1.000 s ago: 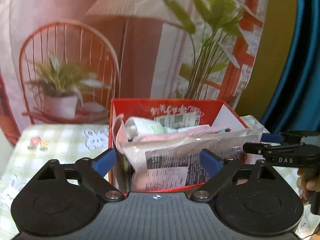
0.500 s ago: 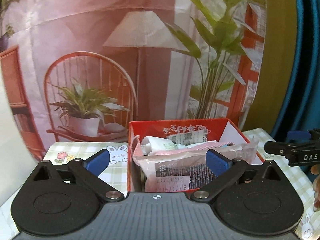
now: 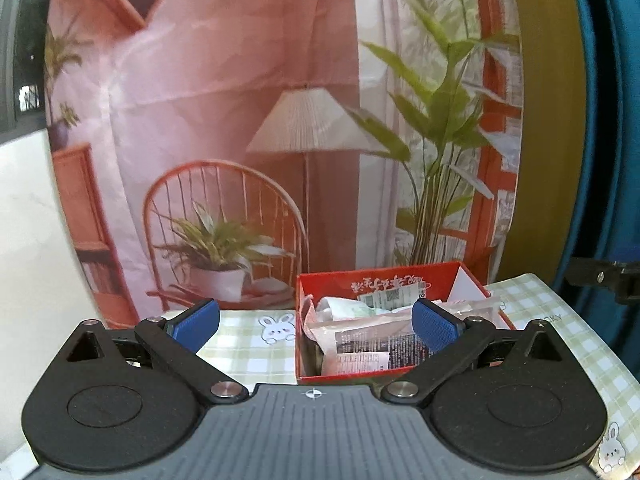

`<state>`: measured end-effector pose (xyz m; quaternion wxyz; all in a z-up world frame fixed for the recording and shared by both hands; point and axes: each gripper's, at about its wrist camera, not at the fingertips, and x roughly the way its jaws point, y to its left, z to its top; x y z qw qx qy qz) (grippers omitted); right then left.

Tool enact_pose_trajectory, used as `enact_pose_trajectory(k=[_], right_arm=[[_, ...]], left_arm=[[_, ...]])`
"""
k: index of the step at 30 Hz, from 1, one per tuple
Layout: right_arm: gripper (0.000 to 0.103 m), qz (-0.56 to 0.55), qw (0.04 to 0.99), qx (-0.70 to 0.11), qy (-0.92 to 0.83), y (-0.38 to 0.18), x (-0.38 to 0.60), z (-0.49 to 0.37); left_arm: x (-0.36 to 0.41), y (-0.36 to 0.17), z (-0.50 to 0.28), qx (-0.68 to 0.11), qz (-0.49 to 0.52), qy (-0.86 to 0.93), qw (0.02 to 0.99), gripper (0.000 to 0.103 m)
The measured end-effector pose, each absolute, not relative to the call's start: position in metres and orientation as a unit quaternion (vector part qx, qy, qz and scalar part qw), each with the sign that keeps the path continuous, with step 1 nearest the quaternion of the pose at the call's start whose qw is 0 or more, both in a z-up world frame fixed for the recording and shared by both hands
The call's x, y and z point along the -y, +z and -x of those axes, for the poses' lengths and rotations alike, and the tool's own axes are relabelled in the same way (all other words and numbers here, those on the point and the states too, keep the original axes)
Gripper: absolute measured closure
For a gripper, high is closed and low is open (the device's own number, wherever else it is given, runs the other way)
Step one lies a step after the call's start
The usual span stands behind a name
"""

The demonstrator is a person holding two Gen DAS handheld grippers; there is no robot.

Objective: Organize soft objects

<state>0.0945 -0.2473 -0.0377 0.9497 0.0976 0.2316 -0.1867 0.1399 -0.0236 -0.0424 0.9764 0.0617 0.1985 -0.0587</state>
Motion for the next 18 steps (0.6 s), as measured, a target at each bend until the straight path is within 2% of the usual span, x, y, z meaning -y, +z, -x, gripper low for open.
enact_pose_trajectory(k=[8, 18], right_arm=[[0.000, -0.086, 0.955, -0.196, -0.207, 0.005, 0.218, -0.045], [0.000, -0.079, 0.958, -0.178, -0.212, 0.023, 0.199, -0.008]], left_arm=[[0.025, -0.016, -0.084, -0.158, -0.059, -0.045, 0.985, 0.000], [0.023, -0.006, -0.054, -0.138, -0.046, -0.029, 0.989, 0.000]])
